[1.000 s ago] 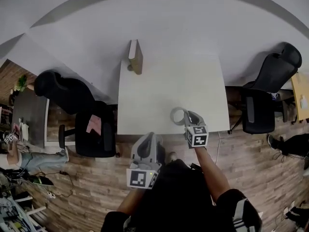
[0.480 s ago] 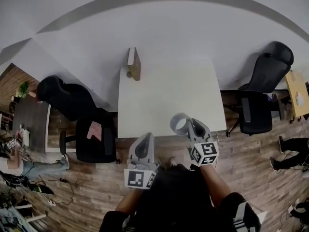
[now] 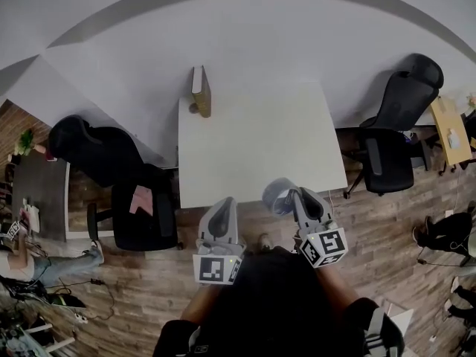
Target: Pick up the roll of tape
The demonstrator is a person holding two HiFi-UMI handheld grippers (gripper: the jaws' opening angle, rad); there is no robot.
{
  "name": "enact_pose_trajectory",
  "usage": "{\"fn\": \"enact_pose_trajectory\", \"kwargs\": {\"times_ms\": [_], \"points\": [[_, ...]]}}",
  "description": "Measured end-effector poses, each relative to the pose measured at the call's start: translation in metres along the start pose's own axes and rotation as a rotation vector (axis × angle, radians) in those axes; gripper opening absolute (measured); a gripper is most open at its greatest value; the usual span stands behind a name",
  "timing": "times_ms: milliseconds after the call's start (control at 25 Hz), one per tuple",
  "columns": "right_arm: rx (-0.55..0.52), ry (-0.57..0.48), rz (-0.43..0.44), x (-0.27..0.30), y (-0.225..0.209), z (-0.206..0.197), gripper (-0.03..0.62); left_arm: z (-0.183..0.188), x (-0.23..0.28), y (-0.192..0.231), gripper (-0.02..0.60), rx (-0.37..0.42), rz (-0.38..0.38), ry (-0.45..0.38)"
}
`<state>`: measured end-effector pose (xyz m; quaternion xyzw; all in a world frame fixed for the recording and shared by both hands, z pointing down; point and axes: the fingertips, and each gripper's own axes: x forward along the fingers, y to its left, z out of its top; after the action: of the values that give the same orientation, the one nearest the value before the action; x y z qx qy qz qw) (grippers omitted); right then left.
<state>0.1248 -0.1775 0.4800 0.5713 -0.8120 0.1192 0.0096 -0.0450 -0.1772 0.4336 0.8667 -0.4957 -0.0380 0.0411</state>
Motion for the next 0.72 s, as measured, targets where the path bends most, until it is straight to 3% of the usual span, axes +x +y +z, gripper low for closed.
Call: {"fn": "enact_pose_trajectory", "kwargs": {"times_ms": [720], "points": [[0.007,-0.038,0.035,0.0026,0.0096,0.0106,0.063,-0.0017,0.0027,0.0022,0.023,0.006,-0.005,-0.004]]}}
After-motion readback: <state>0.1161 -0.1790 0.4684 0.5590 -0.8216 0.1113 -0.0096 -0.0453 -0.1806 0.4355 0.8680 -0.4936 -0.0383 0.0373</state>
